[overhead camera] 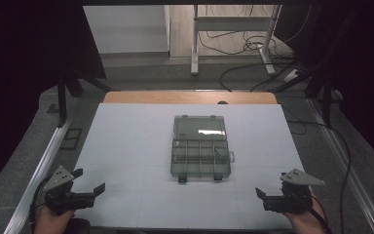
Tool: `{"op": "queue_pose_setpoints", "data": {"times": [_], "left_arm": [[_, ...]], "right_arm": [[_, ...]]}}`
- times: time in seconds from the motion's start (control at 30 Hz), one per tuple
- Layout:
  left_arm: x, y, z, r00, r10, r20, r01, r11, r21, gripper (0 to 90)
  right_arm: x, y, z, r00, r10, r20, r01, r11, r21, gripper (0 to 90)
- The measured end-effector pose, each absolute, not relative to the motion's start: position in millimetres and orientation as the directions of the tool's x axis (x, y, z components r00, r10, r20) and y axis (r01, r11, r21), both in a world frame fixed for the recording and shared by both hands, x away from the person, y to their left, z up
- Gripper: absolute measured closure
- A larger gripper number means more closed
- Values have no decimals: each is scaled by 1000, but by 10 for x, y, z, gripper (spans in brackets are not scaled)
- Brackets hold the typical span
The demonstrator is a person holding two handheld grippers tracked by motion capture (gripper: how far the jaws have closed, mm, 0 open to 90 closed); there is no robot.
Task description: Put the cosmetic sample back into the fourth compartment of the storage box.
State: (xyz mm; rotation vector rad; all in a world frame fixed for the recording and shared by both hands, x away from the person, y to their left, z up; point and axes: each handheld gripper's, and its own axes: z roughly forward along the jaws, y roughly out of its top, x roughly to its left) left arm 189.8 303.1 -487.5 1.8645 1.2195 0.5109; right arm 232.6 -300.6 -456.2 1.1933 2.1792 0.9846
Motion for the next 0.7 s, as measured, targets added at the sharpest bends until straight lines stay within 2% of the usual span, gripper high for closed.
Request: {"op": "queue_pose_setpoints", "data": {"times": [0.7], "left_arm": [[1898, 3027, -4874, 448, 889, -100, 551, -186, 813, 18]], "right_arm": [[2179, -3162, -4625, -464, 884, -58, 547, 337, 766, 0]]}}
